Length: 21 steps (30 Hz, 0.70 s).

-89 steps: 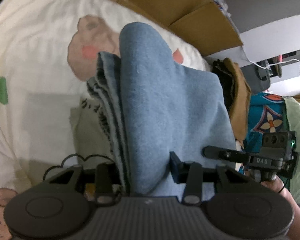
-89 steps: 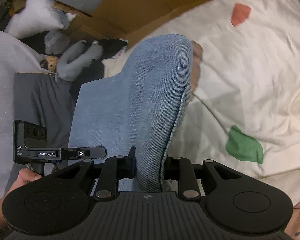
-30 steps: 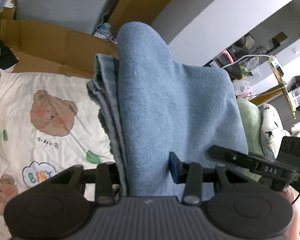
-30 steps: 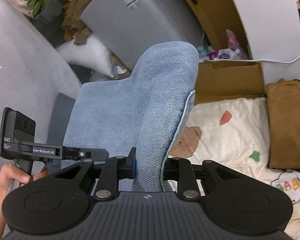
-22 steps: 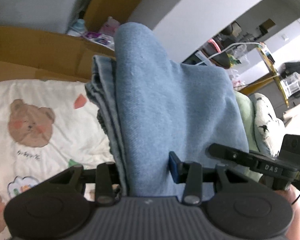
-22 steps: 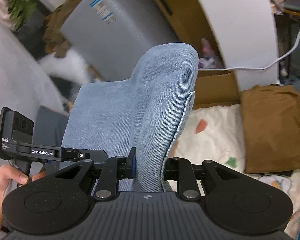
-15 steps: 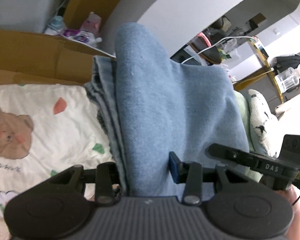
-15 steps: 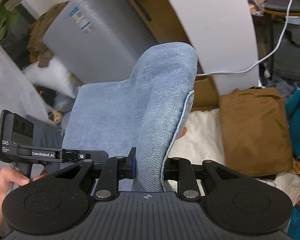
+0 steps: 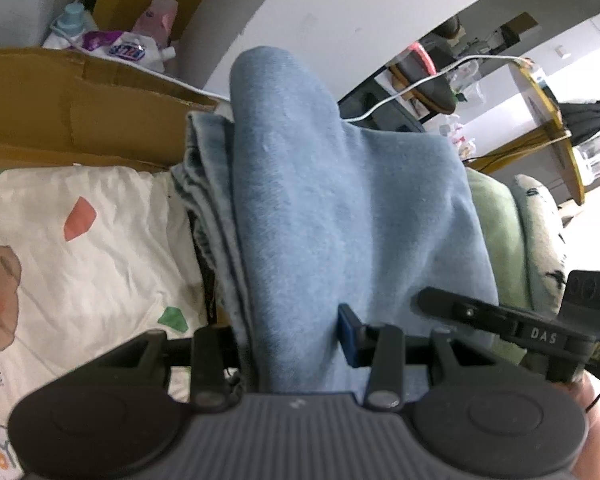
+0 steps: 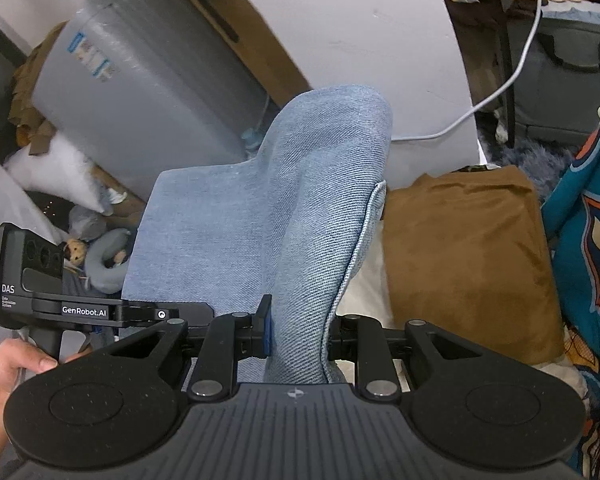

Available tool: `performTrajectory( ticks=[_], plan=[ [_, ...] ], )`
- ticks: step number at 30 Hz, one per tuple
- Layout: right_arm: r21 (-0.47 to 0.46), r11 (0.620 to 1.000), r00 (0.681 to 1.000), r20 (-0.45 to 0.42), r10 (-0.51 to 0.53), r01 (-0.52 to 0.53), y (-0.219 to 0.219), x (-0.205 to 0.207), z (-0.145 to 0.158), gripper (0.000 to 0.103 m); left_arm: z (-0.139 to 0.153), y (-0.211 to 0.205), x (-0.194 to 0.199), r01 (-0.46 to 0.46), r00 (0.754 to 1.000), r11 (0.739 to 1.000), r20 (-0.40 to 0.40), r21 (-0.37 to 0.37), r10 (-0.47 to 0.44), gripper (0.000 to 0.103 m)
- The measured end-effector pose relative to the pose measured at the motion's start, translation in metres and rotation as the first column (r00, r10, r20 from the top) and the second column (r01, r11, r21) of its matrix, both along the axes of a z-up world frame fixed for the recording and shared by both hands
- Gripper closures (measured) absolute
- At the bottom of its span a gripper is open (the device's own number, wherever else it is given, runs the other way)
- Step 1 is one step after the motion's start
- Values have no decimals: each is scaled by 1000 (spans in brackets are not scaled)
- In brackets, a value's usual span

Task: Fold clothes
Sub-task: 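Carry the held stack away from the bed with both tools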

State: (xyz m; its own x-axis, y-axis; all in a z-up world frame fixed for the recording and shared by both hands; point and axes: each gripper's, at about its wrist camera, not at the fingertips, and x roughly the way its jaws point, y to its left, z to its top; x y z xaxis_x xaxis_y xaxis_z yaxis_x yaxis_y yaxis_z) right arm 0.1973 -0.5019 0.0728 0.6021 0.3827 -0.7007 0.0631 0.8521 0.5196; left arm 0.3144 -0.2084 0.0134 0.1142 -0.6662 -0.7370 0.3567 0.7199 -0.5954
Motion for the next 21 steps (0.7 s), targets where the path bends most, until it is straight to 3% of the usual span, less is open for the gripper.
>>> performTrajectory(
  ticks=[10, 21],
  plan=[
    [0, 999, 999, -21, -43, 43, -49, 43, -34, 81, -24, -50, 39, 21, 1000, 1000, 0, -1, -21, 60],
    [-38, 996, 995, -56, -77, 75, -98, 84, -85, 81, -83, -97, 73, 25, 999, 1000, -33, -15, -25, 60]
  ],
)
